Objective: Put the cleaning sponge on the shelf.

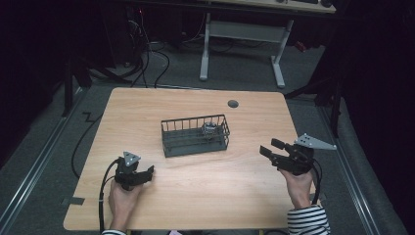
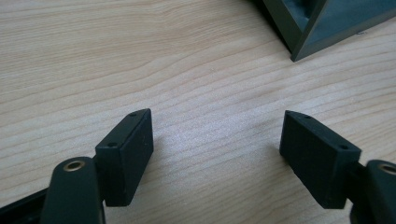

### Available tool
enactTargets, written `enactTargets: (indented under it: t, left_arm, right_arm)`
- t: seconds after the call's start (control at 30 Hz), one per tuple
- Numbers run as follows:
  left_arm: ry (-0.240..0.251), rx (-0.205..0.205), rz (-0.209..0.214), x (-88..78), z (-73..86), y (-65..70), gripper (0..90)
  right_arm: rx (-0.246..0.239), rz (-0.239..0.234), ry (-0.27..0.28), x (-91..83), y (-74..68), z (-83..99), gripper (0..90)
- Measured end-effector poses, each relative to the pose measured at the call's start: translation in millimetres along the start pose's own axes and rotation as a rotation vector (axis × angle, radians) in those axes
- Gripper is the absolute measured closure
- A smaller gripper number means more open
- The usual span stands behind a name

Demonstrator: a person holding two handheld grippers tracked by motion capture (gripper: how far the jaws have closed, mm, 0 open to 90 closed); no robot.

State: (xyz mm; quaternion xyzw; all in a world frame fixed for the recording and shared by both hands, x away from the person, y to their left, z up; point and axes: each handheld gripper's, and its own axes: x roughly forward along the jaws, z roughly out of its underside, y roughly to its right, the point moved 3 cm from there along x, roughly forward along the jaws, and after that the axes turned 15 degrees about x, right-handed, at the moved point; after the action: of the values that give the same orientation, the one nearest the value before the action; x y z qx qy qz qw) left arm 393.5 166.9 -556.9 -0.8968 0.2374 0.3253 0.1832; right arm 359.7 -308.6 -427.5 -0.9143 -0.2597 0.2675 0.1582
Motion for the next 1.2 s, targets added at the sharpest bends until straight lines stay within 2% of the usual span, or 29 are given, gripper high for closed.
enactTargets:
  t: [0.6,0.9,1.2]
  left_arm:
    - [0.0,0.0,0.0,0.0,0.0,0.0,26.3]
    - [0.0,0.001,0.0,-0.1,0.1,0.1,26.2]
    - [-0.001,0.001,-0.001,-0.1,0.1,0.1,26.2]
  right_arm:
    - [0.035,-0.009,-0.013,-0.9,6.7,32.2,36.0]
    - [0.054,-0.027,-0.056,12.8,8.3,53.5,36.2]
    - [0.032,-0.01,-0.093,26.4,7.7,64.8,36.9]
